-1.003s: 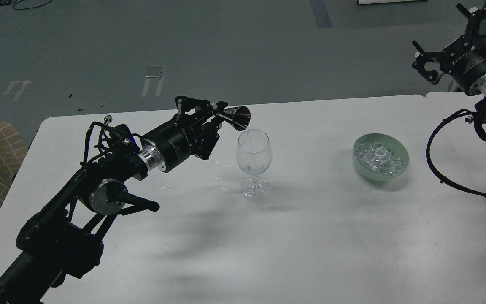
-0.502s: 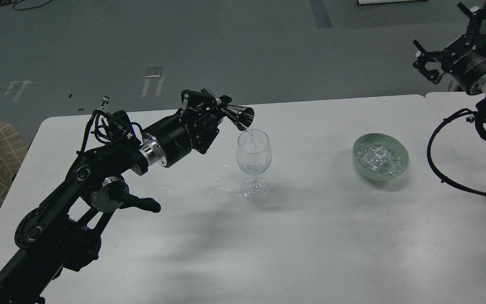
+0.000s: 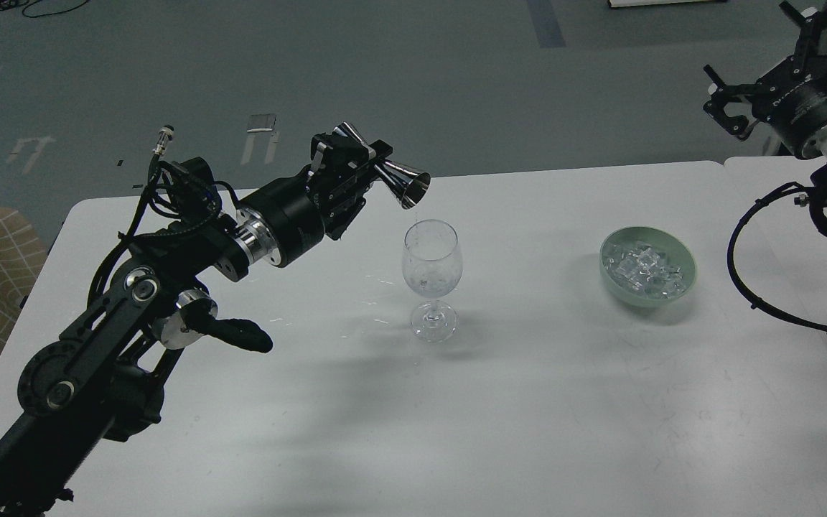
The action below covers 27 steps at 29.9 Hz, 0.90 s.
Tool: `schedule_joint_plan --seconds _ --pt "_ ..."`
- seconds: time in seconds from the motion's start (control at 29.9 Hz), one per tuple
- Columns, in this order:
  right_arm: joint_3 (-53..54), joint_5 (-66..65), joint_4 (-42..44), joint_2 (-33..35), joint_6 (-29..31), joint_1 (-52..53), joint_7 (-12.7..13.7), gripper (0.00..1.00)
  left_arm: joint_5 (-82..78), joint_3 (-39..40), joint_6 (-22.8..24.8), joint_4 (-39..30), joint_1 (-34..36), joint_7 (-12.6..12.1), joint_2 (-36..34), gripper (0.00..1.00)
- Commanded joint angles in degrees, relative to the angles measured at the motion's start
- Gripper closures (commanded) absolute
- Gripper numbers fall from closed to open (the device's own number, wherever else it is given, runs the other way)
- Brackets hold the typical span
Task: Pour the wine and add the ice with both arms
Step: 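Tilt the jigger with the left gripper to pour into the glass, then turn the jigger upright and bring it back with the left gripper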
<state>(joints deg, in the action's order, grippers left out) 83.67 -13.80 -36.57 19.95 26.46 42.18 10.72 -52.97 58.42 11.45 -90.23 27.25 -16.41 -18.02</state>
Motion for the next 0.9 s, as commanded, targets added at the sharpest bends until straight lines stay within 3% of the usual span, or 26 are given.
schedule_joint_plan --seconds 0.0,0.7,0.87 --pt "0.0 0.0 0.0 0.0 0.0 0.0 0.0 0.00 -0.6 0.0 0.0 -1.2 0.2 0.0 -0.9 1.00" --pt "0.2 0.0 -0.1 0.2 0.1 0.4 0.0 0.00 -7.2 0.0 2.4 -6.0 0.5 0.0 -2.6 1.00" --pt "0.0 0.0 -0.2 1.2 0.3 0.3 0.0 0.00 -2.0 1.7 1.5 -6.0 -0.2 -2.2 -0.5 1.00"
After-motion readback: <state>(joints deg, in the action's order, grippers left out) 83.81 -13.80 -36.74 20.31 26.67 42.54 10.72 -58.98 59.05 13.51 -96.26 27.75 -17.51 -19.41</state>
